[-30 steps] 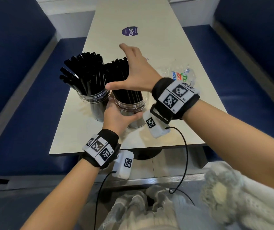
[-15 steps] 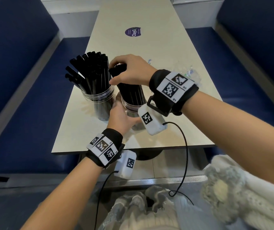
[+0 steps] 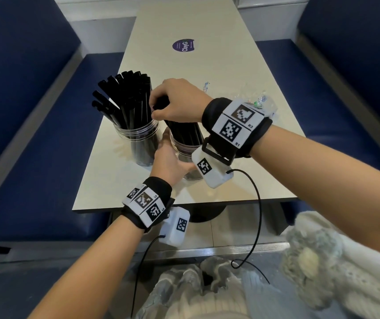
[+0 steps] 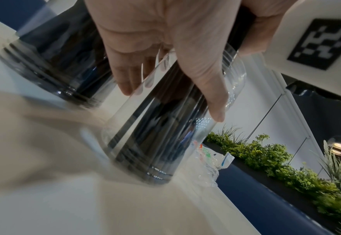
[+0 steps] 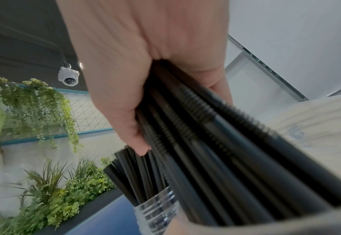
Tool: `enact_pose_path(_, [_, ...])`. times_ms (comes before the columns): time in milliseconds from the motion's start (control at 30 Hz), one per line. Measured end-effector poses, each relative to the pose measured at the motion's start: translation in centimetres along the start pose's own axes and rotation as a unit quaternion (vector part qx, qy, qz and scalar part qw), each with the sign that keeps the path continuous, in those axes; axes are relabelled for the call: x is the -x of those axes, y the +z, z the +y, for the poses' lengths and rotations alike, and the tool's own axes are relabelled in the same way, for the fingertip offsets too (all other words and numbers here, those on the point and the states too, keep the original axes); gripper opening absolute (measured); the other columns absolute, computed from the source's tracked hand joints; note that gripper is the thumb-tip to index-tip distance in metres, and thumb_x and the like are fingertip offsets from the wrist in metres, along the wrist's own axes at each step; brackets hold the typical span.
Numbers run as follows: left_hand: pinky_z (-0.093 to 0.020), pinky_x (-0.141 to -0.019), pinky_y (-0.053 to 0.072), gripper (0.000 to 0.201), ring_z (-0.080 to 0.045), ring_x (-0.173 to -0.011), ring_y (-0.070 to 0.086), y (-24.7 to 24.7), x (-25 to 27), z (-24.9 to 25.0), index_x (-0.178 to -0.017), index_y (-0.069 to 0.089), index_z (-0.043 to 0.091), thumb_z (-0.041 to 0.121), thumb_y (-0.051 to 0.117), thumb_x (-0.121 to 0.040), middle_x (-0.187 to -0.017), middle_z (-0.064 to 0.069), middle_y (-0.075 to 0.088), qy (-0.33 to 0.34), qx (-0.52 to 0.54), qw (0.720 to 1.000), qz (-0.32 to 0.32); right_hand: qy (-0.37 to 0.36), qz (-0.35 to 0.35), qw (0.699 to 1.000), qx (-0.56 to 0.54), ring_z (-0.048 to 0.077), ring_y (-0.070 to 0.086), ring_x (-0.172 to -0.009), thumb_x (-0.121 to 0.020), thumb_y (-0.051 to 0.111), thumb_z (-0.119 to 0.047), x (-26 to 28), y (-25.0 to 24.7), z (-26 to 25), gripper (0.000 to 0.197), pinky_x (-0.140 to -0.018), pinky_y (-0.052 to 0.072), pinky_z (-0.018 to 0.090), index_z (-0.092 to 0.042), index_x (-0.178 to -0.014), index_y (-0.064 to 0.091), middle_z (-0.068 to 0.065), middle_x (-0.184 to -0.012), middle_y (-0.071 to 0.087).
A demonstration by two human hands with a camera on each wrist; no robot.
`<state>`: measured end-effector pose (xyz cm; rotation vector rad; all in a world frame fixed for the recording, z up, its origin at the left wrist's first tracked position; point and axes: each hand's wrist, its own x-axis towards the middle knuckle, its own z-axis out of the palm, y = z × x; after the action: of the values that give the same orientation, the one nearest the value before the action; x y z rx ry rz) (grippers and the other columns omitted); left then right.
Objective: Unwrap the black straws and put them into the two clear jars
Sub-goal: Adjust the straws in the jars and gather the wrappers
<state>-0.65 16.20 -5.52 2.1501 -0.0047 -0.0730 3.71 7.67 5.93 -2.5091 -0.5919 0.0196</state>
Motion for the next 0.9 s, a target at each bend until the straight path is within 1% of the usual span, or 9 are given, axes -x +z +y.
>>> enact_pose_path(100, [-0.04, -0.107, 0.039, 0.104, -0.023, -0.127, 0.047, -0.1, 0.1, -0.1, -0.142, 0.029, 0.009, 0.036, 0.081, -0.055, -0.136, -0.01, 0.05, 0.006, -0.002, 1.0, -0.003, 0.01, 0.048, 0.999, -0.007, 0.015, 0.047, -0.083, -0.081, 0.054, -0.015, 0.3, 0.1, 0.3, 0.016, -0.082, 0.044, 0.031, -0.011, -0.091, 0.065, 0.0, -0.086, 0.053])
enact_pose_path(200, [-0.04, -0.111, 0.034, 0.113, -0.022, -0.135, 0.039, -0.1, 0.2, -0.3, -0.147, 0.019, 0.013, 0.036, 0.085, -0.057, -0.146, -0.009, 0.04, 0.012, 0.002, 1.0, 0.001, 0.037, 0.143, 0.988, -0.052, 0.015, 0.048, -0.084, -0.08, 0.054, -0.014, 0.7, -0.2, 1.4, 0.015, -0.082, 0.042, 0.029, -0.007, -0.09, 0.064, 0.007, -0.094, 0.061])
enact_pose_path(300, [-0.039, -0.113, 0.033, 0.114, -0.022, -0.136, 0.036, -0.1, 0.3, -0.5, -0.148, 0.019, 0.014, 0.033, 0.087, -0.058, -0.148, -0.009, 0.037, 0.012, -0.002, 1.0, 0.009, 0.079, 0.256, 0.953, -0.141, 0.012, 0.049, -0.08, -0.08, 0.057, -0.011, 1.5, -0.7, 2.6, 0.007, -0.074, 0.038, 0.019, -0.011, -0.082, 0.063, -0.001, -0.082, 0.057])
enact_pose_path(367, [-0.038, -0.113, 0.032, 0.114, -0.022, -0.136, 0.036, -0.1, 0.3, -0.5, -0.147, 0.019, 0.015, 0.033, 0.087, -0.057, -0.148, -0.009, 0.036, 0.01, -0.003, 1.0, 0.011, 0.108, 0.289, 0.929, -0.203, 0.01, 0.049, -0.075, -0.08, 0.058, -0.011, 2.3, -0.8, 3.3, 0.006, -0.071, 0.038, 0.017, -0.016, -0.077, 0.056, -0.007, -0.075, 0.054])
enact_pose_path(467, [-0.034, -0.114, 0.03, 0.116, -0.021, -0.137, 0.034, -0.2, 0.2, -0.4, -0.147, 0.019, 0.015, 0.035, 0.087, -0.056, -0.148, -0.008, 0.037, 0.007, -0.002, 1.0, 0.011, 0.124, 0.247, 0.943, -0.186, 0.011, 0.05, -0.079, -0.083, 0.059, -0.018, 3.2, -0.8, 4.1, 0.003, -0.072, 0.037, 0.019, -0.017, -0.08, 0.06, -0.006, -0.078, 0.055])
enact_pose_path(600, [-0.031, -0.113, 0.029, 0.119, -0.02, -0.138, 0.033, -0.1, 0.3, -0.3, -0.148, 0.016, 0.014, 0.036, 0.088, -0.055, -0.148, -0.008, 0.036, 0.009, 0.004, 1.0, 0.009, 0.067, 0.232, 0.97, -0.007, 0.026, 0.051, -0.108, -0.082, 0.058, -0.028, 3.7, -1.3, 4.4, 0.018, -0.095, 0.039, 0.036, -0.018, -0.092, 0.068, 0.004, -0.112, 0.059])
enact_pose_path(733, [-0.033, -0.113, 0.032, 0.119, -0.02, -0.136, 0.035, -0.1, 0.3, -0.3, -0.148, 0.016, 0.013, 0.038, 0.087, -0.056, -0.147, -0.009, 0.037, 0.007, -0.002, 1.0, 0.006, 0.015, 0.113, 0.985, 0.132, 0.026, 0.038, -0.126, -0.093, 0.044, -0.031, 3.6, -1.4, 3.9, 0.029, -0.102, 0.032, 0.037, -0.023, -0.11, 0.065, -0.001, -0.136, 0.049])
enact_pose_path(800, [-0.034, -0.112, 0.032, 0.119, -0.021, -0.137, 0.034, -0.1, 0.3, -0.3, -0.148, 0.015, 0.013, 0.039, 0.087, -0.057, -0.148, -0.009, 0.036, 0.005, -0.002, 1.0, 0.003, 0.012, 0.086, 0.982, 0.166, 0.026, 0.036, -0.126, -0.095, 0.037, -0.032, 3.4, -1.3, 3.9, 0.034, -0.1, 0.032, 0.037, -0.022, -0.112, 0.065, 0.0, -0.137, 0.048])
enact_pose_path(900, [-0.032, -0.113, 0.029, 0.12, -0.02, -0.139, 0.031, -0.1, 0.3, -0.4, -0.149, 0.013, 0.016, 0.039, 0.087, -0.057, -0.15, -0.008, 0.033, 0.0, 0.003, 1.0, 0.001, 0.046, 0.114, 0.976, 0.179, 0.028, 0.04, -0.12, -0.095, 0.038, -0.032, 3.4, -1.0, 4.1, 0.034, -0.094, 0.035, 0.037, -0.016, -0.112, 0.062, 0.003, -0.126, 0.053])
